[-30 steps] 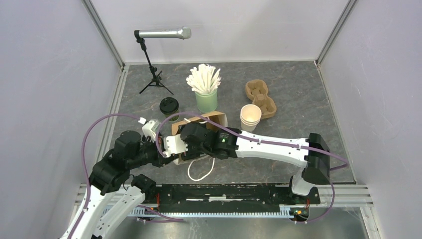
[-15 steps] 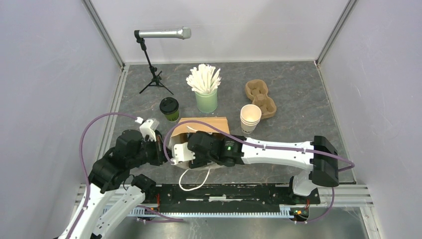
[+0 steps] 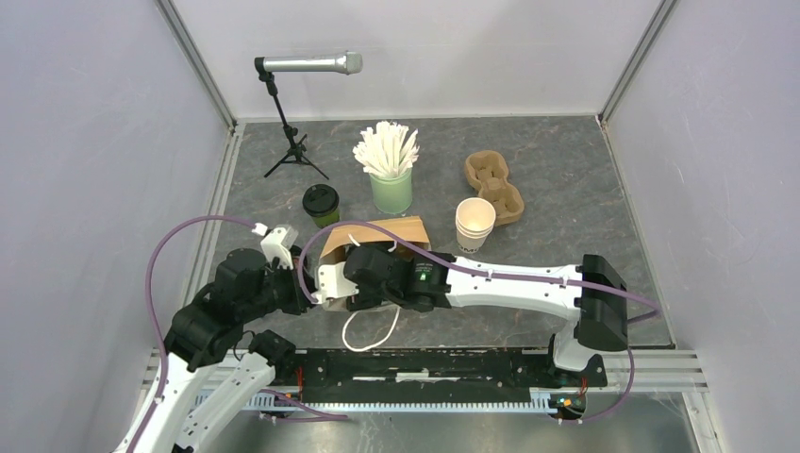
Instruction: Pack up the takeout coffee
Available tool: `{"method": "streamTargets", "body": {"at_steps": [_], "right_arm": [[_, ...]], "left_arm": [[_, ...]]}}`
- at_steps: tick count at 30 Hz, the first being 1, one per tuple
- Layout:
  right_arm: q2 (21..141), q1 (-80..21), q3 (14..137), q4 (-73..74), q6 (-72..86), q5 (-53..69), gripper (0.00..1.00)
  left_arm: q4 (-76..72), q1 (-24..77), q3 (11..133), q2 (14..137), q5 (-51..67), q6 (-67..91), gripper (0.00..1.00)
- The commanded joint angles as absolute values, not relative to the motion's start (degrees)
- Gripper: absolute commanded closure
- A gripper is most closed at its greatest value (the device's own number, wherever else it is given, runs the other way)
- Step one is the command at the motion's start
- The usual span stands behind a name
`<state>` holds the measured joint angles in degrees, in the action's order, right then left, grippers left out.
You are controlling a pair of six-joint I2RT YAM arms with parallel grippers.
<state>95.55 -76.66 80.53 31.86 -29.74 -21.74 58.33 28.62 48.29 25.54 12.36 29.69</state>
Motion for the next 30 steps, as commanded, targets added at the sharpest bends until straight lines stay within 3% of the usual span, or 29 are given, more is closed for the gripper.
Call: {"method": "streamTargets", "body": {"at_steps": [1,30], "right_arm": [[96.28,-76.51,83.85,29.98,-30.37,-22.11,0.33],[104.77,-73.92,91.51,26.50,-22.16,-28.66,0.33]], "left_arm": [[56.95,28.40,47.82,24.92,13.45,32.69,0.98],[57.48,28.39,47.02,24.68,14.68,32.00,0.98]]}}
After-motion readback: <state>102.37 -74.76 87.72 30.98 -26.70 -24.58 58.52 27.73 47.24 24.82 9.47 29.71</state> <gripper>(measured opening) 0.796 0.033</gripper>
